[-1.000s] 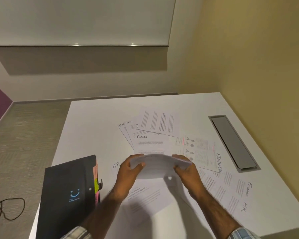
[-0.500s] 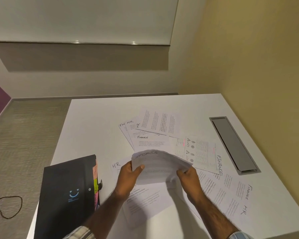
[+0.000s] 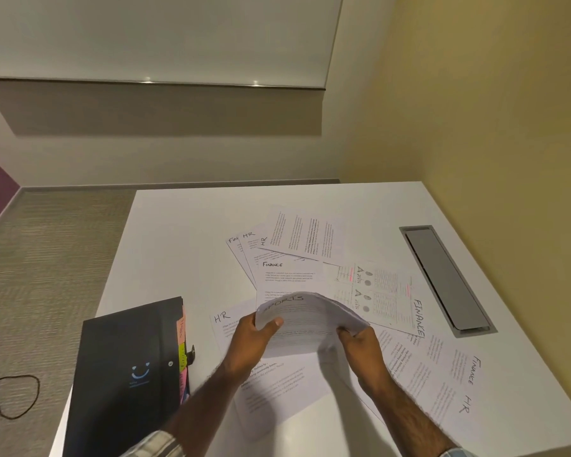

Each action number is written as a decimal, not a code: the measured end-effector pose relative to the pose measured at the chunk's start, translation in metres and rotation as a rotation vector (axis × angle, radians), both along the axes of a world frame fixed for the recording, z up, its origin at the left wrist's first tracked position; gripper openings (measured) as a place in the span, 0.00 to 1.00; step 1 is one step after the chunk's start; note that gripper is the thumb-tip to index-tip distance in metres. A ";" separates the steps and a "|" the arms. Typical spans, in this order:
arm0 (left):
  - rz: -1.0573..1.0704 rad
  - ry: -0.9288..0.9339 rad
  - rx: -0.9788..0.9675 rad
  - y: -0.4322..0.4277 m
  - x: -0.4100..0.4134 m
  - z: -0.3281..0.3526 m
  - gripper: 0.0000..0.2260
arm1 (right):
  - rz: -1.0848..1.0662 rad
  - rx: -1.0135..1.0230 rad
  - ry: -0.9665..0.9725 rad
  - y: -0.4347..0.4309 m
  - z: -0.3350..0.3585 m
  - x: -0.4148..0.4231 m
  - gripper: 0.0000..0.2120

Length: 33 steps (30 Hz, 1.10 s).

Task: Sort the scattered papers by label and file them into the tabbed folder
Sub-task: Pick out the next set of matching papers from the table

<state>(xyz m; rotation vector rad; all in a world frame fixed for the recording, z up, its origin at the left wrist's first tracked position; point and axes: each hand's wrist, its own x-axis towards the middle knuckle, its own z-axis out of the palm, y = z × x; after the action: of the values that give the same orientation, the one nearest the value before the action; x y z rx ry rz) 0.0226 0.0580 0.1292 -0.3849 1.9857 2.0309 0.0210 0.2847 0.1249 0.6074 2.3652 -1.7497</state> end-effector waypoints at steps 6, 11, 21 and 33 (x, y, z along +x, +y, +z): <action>0.014 0.034 0.006 0.000 0.002 0.002 0.10 | -0.013 -0.032 0.024 0.001 0.001 -0.001 0.12; 0.021 0.017 -0.022 -0.002 0.006 -0.005 0.12 | 0.032 0.036 -0.042 0.000 -0.005 0.000 0.16; -0.011 0.039 -0.013 -0.006 0.004 0.004 0.10 | 0.063 0.050 -0.009 -0.001 0.005 0.004 0.04; 0.109 0.001 0.030 -0.035 0.000 0.023 0.11 | 0.134 -0.138 0.007 -0.008 0.029 0.011 0.07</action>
<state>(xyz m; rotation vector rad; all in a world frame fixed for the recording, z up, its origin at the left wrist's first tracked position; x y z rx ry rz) 0.0231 0.0234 0.1519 -0.4959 1.9730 2.1235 0.0319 0.2763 0.1534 0.4141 2.2097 -1.8389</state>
